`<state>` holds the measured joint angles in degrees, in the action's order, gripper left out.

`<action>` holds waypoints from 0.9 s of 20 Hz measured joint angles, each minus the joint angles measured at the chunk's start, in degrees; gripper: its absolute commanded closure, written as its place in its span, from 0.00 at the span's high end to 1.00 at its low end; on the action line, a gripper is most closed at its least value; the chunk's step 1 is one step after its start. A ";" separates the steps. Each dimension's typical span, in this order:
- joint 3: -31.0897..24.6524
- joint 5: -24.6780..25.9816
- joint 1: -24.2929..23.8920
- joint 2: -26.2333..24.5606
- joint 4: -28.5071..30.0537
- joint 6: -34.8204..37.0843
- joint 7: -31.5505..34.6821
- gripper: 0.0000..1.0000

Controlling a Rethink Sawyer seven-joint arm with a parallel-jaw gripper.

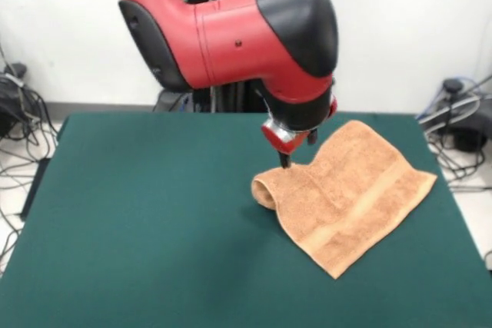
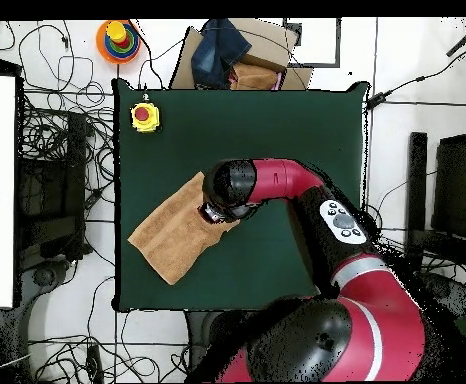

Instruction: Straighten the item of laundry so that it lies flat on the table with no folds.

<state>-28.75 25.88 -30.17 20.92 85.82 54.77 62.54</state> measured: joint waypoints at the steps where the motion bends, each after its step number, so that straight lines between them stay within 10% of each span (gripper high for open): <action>1: -0.07 0.00 -0.18 -0.12 -0.16 0.23 0.00 1.00; 18: -1.57 -0.01 -2.82 -9.47 -5.69 2.54 -4.67 1.00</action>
<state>-30.31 25.87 -32.99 11.45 80.12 57.31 57.87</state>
